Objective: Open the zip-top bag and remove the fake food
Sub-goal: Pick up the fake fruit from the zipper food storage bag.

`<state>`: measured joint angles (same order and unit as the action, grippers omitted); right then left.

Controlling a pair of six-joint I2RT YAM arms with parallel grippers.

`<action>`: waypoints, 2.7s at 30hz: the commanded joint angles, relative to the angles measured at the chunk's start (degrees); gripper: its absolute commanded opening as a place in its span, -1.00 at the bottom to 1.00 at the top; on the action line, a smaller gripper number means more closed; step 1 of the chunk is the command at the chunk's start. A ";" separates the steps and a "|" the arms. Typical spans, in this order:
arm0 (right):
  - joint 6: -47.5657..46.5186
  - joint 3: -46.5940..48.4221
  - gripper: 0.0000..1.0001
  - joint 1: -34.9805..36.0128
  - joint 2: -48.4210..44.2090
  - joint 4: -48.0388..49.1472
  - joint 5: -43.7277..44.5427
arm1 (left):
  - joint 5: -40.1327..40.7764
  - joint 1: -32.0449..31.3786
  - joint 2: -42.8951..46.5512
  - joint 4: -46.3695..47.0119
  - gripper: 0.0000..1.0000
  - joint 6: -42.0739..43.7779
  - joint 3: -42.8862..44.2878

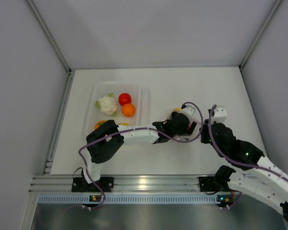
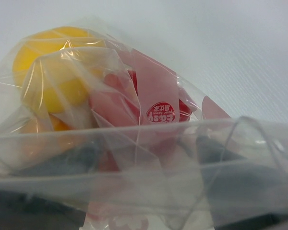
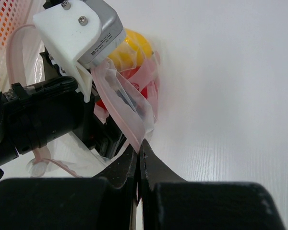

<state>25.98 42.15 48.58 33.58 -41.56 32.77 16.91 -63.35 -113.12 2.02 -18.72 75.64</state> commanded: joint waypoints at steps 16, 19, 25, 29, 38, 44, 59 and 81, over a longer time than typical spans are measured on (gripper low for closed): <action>-1.46 3.64 -1.00 0.03 -3.09 -1.33 -1.31 | 1.46 2.36 -7.72 -1.14 0.63 -0.35 6.71; -1.46 3.29 -1.00 0.11 -3.08 -0.89 -1.75 | 0.41 2.36 -10.10 -1.14 0.59 -0.96 8.47; -1.54 2.67 -1.00 0.03 -3.09 -0.54 -2.10 | -0.56 2.97 -13.71 -1.32 -0.20 -4.12 11.11; -1.46 2.32 -1.00 0.03 -3.00 -0.01 -2.28 | -0.03 3.59 -12.04 -1.23 -0.56 -5.80 10.32; -1.81 3.11 -1.00 0.11 -0.54 3.15 1.23 | -6.26 3.50 -5.02 2.10 -1.00 -6.15 5.50; -3.65 4.78 -1.00 -0.85 6.05 7.45 2.65 | -8.29 3.15 1.13 7.20 -1.00 -7.12 -1.01; -4.62 0.75 -1.00 -11.49 18.27 23.36 -13.00 | -8.92 1.22 12.75 17.75 -1.00 -5.72 -13.41; -6.47 -0.58 -1.00 -8.06 18.01 17.57 -2.27 | 6.65 -3.53 16.00 5.89 -1.00 5.54 -7.78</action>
<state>20.73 38.81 39.20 51.81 -22.31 25.19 20.99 -65.73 -100.51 8.01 -15.99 65.10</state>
